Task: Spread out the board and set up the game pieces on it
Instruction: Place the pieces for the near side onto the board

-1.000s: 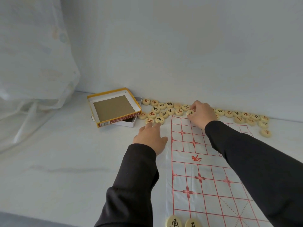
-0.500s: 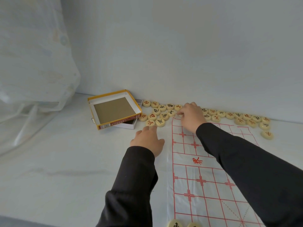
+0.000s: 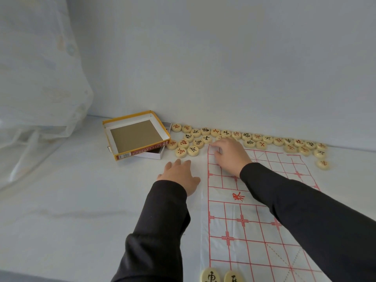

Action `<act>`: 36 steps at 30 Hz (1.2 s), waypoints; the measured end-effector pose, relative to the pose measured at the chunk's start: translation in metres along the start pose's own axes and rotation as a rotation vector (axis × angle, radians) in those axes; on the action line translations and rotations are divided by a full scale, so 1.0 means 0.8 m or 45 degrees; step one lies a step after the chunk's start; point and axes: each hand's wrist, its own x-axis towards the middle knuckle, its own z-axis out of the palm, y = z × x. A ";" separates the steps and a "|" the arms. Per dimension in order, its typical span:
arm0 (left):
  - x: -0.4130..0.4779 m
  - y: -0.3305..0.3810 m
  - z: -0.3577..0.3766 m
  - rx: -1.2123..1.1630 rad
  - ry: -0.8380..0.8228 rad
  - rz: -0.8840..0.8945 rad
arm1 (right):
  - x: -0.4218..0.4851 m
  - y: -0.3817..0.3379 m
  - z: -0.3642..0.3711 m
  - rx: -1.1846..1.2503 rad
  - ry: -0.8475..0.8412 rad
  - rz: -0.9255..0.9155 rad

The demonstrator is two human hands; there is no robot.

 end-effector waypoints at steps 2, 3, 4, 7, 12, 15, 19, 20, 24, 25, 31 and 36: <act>0.000 0.002 0.001 0.010 -0.001 0.006 | 0.018 -0.003 -0.004 0.005 0.043 0.063; -0.001 0.003 0.002 0.018 -0.003 0.012 | 0.027 -0.005 -0.007 -0.017 0.035 0.090; -0.001 0.004 0.002 0.025 -0.006 0.021 | 0.035 -0.008 -0.011 -0.050 0.012 0.116; -0.001 0.004 0.002 0.036 -0.021 0.032 | 0.055 -0.018 -0.016 -0.125 -0.066 0.182; 0.001 0.005 0.004 0.044 -0.019 0.039 | 0.069 -0.026 -0.011 -0.157 -0.131 0.216; 0.002 0.008 0.005 0.051 -0.023 0.037 | 0.073 -0.028 -0.013 -0.137 -0.127 0.208; 0.001 0.011 0.005 0.059 -0.023 0.031 | 0.073 -0.032 -0.011 -0.124 -0.087 0.202; 0.001 0.012 0.005 0.062 -0.025 0.032 | 0.073 -0.032 -0.011 -0.117 -0.057 0.202; 0.001 0.012 0.004 0.059 -0.031 0.034 | 0.067 -0.031 -0.016 -0.009 0.072 0.212; 0.001 0.012 0.004 0.056 -0.036 0.033 | 0.064 -0.031 -0.019 0.035 0.095 0.214; 0.000 0.017 0.005 0.052 -0.028 0.042 | 0.059 -0.036 -0.022 0.098 -0.063 0.092; 0.004 0.010 0.002 0.046 0.000 0.010 | 0.066 -0.049 -0.021 -0.018 -0.221 -0.023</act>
